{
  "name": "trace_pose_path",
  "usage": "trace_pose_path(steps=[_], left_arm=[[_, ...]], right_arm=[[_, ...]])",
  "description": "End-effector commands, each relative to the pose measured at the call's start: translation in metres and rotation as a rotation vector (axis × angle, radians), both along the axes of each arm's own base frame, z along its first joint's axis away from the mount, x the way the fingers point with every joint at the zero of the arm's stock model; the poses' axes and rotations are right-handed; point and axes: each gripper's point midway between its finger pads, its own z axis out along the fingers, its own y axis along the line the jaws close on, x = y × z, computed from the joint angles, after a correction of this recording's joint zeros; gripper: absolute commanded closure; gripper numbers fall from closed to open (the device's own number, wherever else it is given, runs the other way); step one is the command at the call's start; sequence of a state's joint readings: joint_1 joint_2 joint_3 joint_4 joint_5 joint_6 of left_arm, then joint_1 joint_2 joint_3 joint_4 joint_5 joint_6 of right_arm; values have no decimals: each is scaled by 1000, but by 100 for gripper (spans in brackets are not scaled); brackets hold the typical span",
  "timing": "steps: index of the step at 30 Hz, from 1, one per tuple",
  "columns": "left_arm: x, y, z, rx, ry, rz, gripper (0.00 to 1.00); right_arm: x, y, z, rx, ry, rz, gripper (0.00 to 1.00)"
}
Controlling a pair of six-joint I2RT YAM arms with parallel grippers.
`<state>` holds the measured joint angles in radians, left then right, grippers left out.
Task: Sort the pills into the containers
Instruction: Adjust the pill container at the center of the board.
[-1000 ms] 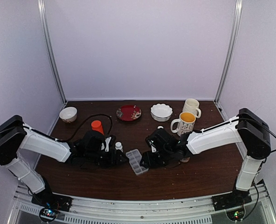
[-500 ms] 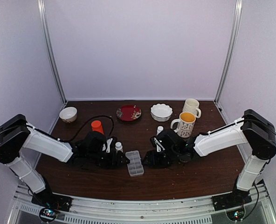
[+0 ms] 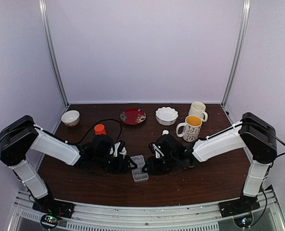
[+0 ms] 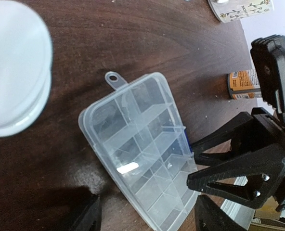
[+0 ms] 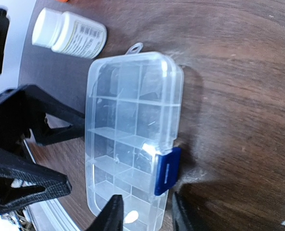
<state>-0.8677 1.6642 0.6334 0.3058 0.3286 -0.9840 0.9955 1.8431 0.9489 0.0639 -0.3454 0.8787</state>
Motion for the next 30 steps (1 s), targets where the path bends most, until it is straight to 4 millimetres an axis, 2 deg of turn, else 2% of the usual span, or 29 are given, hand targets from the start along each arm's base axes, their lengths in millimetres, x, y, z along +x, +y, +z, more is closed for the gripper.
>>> trace_pose_path(steps=[1, 6, 11, 15, 18, 21, 22, 23, 25, 27, 30], left_arm=[[3, -16, 11, -48, -26, -41, 33], [2, -25, 25, -139, -32, -54, 44], [-4, -30, 59, -320, -68, -55, 47], [-9, -38, 74, -403, -60, -93, 49], [-10, -39, 75, -429, -50, -97, 50], [-11, -41, 75, -442, -41, -99, 52], [-11, -41, 75, -446, -39, -97, 52], [-11, -41, 74, -447, -37, -95, 52], [-11, -41, 73, -444, -33, -95, 52], [-13, -42, 71, -438, -30, -99, 53], [-15, -45, 70, -441, -19, -110, 53]], right_arm=[[-7, 12, 0, 30, 20, 19, 70], [-12, 12, -2, 32, 31, 14, 71], [-14, 9, -1, 46, 32, -1, 71], [-15, 7, -2, 51, 33, -8, 71], [-16, 7, -2, 56, 32, -10, 70], [-16, 8, 4, 76, 23, -7, 58], [-16, 8, 8, 90, 17, -7, 51], [-16, 7, 9, 98, 13, -9, 39], [-17, 8, 12, 99, 4, -6, 25], [-16, 9, 13, 75, -7, -5, 19], [-16, 13, 13, 40, -14, -2, 16]])
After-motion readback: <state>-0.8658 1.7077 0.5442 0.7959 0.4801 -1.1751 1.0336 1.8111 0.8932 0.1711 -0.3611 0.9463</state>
